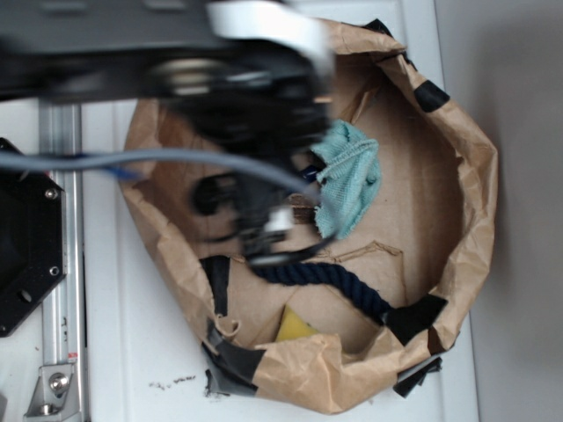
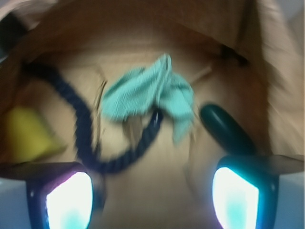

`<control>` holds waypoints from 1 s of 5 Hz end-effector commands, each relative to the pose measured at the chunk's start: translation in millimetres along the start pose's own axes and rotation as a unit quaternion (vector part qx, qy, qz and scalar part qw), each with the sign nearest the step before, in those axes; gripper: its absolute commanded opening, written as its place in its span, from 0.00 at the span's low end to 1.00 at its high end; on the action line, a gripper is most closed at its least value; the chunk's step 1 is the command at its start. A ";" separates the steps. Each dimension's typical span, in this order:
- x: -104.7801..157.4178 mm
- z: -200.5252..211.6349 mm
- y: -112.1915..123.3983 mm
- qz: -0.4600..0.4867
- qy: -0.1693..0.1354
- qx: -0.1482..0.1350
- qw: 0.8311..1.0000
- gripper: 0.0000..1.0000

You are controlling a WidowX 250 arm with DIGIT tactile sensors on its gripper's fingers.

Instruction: Grab the blue cloth.

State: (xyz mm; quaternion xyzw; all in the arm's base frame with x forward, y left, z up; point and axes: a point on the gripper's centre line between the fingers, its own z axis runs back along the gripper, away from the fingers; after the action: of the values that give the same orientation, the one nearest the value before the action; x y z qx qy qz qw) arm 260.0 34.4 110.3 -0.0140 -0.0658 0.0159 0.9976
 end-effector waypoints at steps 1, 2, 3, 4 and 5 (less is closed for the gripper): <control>52.6 -52.3 -10.3 -0.031 0.018 0.010 0.999 1.00; 48.8 -62.2 -18.1 -0.050 0.028 0.004 0.998 0.83; 40.4 -53.4 -20.6 -0.054 0.019 0.000 0.998 0.00; 37.0 -50.8 -18.6 -0.048 0.015 0.000 0.999 0.00; 35.6 -49.2 -17.3 -0.046 0.012 0.006 0.999 0.00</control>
State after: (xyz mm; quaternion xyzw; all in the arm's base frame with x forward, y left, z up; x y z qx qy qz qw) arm 297.9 22.1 49.0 -0.0077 -0.0202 -0.0219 0.9995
